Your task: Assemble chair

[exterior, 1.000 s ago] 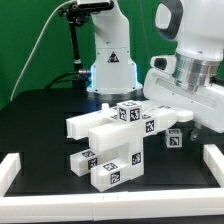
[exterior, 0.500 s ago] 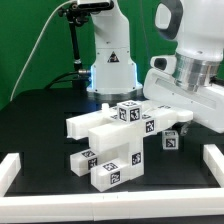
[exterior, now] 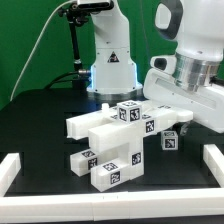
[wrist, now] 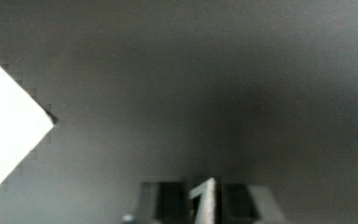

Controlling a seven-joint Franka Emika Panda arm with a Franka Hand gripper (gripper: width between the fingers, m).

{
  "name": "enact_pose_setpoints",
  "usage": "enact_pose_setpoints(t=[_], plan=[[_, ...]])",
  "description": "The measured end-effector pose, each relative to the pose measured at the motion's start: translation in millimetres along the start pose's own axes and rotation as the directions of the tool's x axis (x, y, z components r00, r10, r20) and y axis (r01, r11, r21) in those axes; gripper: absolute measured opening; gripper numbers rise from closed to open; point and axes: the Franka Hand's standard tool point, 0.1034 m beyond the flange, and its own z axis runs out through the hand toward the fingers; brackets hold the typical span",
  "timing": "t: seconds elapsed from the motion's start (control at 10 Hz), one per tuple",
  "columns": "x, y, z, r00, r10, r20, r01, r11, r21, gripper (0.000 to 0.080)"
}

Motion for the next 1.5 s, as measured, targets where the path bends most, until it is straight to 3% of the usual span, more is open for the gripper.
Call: enact_pose_setpoints(t=[0.1,0.2,0.3,0.4,0.5,0.6,1.3,1.4,1.5], plan=[[11.9,-1.5,-10.3,0.999,-0.053,0.002,0.053,0.998,0.019,0.0235],[20.3,-0.4,-13.2,0.998,-0.067,0.0,0.067,0.997,0.026,0.0235],[27.8,-1.2,-13.2,0.996,-0.091,-0.005,0.091,0.995,0.028,0.0427],[31.1,-3.3,-14.4,0.996,-0.092,-0.008,0.092,0.995,0.032,0.0427],[32.2,-3.5,-14.8,0.995,-0.097,-0.009,0.097,0.995,0.033,0.0597],[33.2,-3.1,-14.0,0.994,-0.105,-0.01,0.105,0.994,0.033,0.0634],[23.0,-2.9,0.9,0.991,-0.129,-0.025,0.129,0.991,0.021,0.0649],[22.9,-2.9,0.9,0.991,-0.129,-0.025,0.129,0.991,0.021,0.0509],[22.9,-2.9,0.9,0.991,-0.129,-0.025,0.129,0.991,0.021,0.0509]])
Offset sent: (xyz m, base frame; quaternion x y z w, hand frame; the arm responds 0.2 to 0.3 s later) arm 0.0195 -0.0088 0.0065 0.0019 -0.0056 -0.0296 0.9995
